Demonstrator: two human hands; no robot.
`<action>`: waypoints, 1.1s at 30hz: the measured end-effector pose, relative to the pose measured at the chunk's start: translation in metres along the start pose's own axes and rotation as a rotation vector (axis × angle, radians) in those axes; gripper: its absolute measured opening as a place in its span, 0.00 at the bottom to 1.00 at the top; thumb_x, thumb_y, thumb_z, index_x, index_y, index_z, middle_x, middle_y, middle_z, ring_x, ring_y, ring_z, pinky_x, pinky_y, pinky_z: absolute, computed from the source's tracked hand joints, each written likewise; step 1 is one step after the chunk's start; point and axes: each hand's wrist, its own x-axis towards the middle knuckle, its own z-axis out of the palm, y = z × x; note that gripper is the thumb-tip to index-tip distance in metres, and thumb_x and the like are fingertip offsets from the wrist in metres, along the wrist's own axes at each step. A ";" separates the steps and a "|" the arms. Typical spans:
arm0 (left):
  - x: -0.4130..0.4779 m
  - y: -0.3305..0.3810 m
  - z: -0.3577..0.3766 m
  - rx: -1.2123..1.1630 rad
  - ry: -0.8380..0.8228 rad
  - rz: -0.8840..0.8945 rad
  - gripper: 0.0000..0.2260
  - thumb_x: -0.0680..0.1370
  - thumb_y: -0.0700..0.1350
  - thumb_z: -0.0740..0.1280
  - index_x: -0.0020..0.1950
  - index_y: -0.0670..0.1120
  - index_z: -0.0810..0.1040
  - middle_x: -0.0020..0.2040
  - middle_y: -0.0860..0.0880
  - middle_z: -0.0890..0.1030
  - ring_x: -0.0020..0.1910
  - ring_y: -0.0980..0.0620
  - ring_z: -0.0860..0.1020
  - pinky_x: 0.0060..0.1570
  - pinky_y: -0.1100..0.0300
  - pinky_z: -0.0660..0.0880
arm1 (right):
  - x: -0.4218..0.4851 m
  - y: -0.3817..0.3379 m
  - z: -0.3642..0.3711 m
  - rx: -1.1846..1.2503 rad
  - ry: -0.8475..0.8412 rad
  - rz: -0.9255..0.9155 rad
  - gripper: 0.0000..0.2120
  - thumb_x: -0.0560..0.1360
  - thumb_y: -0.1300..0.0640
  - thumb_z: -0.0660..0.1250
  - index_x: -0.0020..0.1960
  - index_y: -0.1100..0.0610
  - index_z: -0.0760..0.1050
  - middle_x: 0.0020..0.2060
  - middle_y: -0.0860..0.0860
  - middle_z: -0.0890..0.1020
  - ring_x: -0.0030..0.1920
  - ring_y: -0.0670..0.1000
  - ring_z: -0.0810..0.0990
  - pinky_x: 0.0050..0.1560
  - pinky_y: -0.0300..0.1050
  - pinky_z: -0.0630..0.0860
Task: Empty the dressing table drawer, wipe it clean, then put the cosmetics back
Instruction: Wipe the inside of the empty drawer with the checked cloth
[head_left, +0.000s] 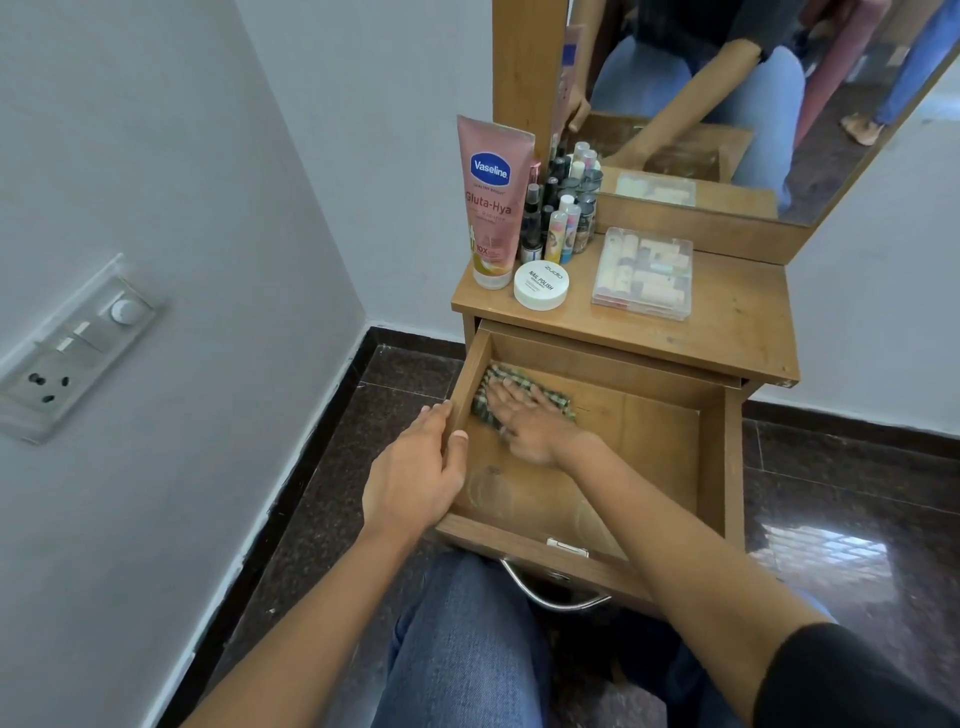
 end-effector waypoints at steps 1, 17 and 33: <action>0.001 0.000 0.000 0.002 -0.002 -0.001 0.22 0.82 0.53 0.55 0.76 0.51 0.64 0.74 0.50 0.67 0.71 0.51 0.69 0.61 0.53 0.71 | -0.007 -0.004 0.005 -0.002 -0.002 -0.033 0.29 0.82 0.55 0.49 0.78 0.54 0.37 0.77 0.50 0.39 0.76 0.48 0.36 0.74 0.50 0.34; -0.002 0.000 0.000 0.003 -0.009 0.016 0.21 0.83 0.52 0.54 0.76 0.49 0.64 0.75 0.49 0.67 0.72 0.50 0.68 0.61 0.53 0.71 | 0.013 0.022 -0.022 -0.028 -0.103 -0.045 0.29 0.83 0.56 0.50 0.78 0.53 0.37 0.77 0.50 0.38 0.76 0.50 0.36 0.74 0.51 0.36; 0.002 -0.003 0.003 0.009 0.000 0.007 0.22 0.82 0.54 0.55 0.75 0.50 0.65 0.74 0.48 0.68 0.70 0.49 0.70 0.60 0.53 0.71 | -0.032 -0.024 0.023 -0.015 -0.147 -0.178 0.29 0.83 0.50 0.47 0.78 0.54 0.36 0.77 0.49 0.39 0.75 0.47 0.34 0.73 0.50 0.31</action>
